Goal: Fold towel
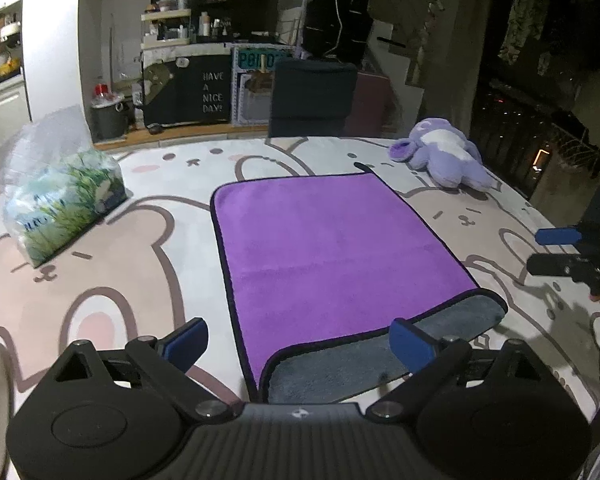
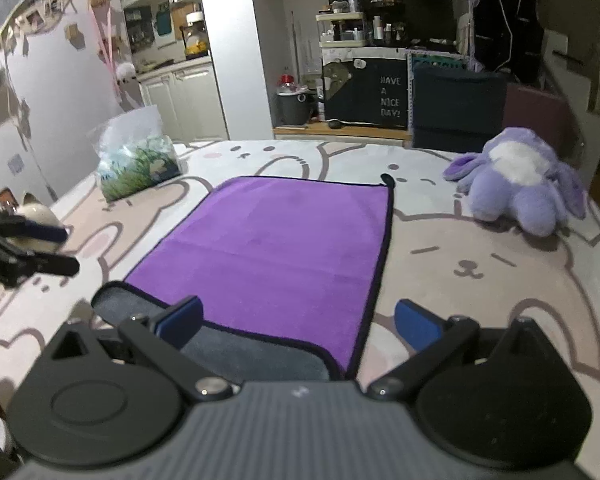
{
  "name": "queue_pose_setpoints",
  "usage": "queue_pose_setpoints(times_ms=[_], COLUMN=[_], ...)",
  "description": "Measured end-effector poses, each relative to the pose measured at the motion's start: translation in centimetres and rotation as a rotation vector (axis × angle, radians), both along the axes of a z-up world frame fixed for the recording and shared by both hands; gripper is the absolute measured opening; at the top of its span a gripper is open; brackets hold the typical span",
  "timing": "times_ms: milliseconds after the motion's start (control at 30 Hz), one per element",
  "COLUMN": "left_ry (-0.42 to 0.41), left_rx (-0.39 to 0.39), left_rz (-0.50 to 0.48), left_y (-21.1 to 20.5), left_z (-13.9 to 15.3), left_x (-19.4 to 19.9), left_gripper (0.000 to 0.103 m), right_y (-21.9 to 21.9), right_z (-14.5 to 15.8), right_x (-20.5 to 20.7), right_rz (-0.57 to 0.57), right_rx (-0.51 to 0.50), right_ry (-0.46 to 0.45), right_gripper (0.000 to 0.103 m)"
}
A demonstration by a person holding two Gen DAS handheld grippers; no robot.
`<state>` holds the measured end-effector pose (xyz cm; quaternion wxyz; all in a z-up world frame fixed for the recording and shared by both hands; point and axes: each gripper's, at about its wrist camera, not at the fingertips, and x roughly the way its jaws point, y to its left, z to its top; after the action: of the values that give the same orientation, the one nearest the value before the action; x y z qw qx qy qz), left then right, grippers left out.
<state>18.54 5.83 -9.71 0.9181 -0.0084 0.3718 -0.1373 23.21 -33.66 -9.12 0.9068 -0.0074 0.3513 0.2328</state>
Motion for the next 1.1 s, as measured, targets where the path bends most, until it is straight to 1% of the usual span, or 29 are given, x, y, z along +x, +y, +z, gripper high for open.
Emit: queue_pose_setpoints(times_ms=[67, 133, 200, 267, 333, 367, 433, 467, 533, 567, 633, 667, 733, 800, 867, 933, 1000, 1100], left_ry=[0.013, 0.038, 0.063, 0.086, 0.106, 0.118, 0.137, 0.149, 0.168, 0.174, 0.189, 0.198, 0.221, 0.251, 0.282, 0.304, 0.320, 0.325], left_rx=[-0.011, -0.024, -0.041, -0.050, -0.058, -0.063, -0.070, -0.072, -0.076, -0.079, -0.084, -0.085, -0.080, -0.076, -0.080, -0.081, -0.086, -0.090], left_rz=[-0.009, -0.029, -0.036, -0.039, -0.040, -0.040, -0.038, -0.036, -0.029, -0.029, -0.031, -0.031, -0.030, -0.018, -0.014, -0.020, -0.029, -0.042], left_y=[0.3, 0.5, 0.9, 1.1, 1.4, 1.5, 1.7, 1.9, 2.0, 2.2, 2.4, 2.4, 2.6, 2.9, 3.1, 3.4, 3.5, 3.4], left_z=[-0.4, -0.9, -1.4, -1.8, -2.2, -2.4, -2.7, -2.9, -3.1, -3.2, -3.5, -3.6, -4.0, -4.5, -4.9, -5.1, -5.3, -5.3], left_x=[0.4, 0.9, 1.3, 1.8, 2.2, 2.4, 2.7, 2.9, 3.2, 3.3, 3.6, 3.7, 4.1, 4.4, 4.7, 4.7, 4.6, 4.5], left_gripper=[0.092, 0.084, 0.080, 0.073, 0.065, 0.063, 0.058, 0.057, 0.054, 0.053, 0.049, 0.048, 0.047, 0.046, 0.043, 0.037, 0.034, 0.033], right_y=[-0.3, -0.5, -0.9, -1.4, -1.8, -2.0, -2.3, -2.3, -2.3, -2.3, -2.2, -2.2, -2.0, -1.9, -1.8, -1.5, -1.4, -1.3], right_z=[-0.4, -0.8, -1.2, -1.4, -1.8, -2.0, -2.4, -2.6, -3.2, -3.5, -3.9, -4.2, -4.7, -5.1, -5.4, -5.7, -6.0, -6.3], right_x=[0.6, 1.2, 1.8, 2.3, 3.1, 3.4, 3.9, 4.0, 4.6, 4.8, 4.8, 4.9, 5.2, 5.4, 5.6, 5.6, 5.7, 5.7], right_rz=[-0.015, -0.037, -0.032, -0.016, -0.015, -0.008, 0.007, 0.018, 0.049, 0.060, 0.082, 0.091, 0.099, 0.099, 0.104, 0.109, 0.114, 0.121], right_rx=[0.005, -0.005, -0.009, 0.014, 0.024, 0.036, 0.043, 0.037, 0.030, 0.031, 0.026, 0.022, 0.022, 0.028, 0.020, 0.007, 0.001, -0.002], right_ry=[-0.002, -0.003, 0.005, 0.022, 0.065, 0.090, 0.116, 0.124, 0.156, 0.171, 0.199, 0.212, 0.243, 0.271, 0.283, 0.299, 0.313, 0.329], right_gripper=[0.103, 0.103, 0.103, 0.103, 0.102, 0.102, 0.092, 0.090, 0.078, 0.075, 0.064, 0.061, 0.052, 0.048, 0.046, 0.040, 0.036, 0.036])
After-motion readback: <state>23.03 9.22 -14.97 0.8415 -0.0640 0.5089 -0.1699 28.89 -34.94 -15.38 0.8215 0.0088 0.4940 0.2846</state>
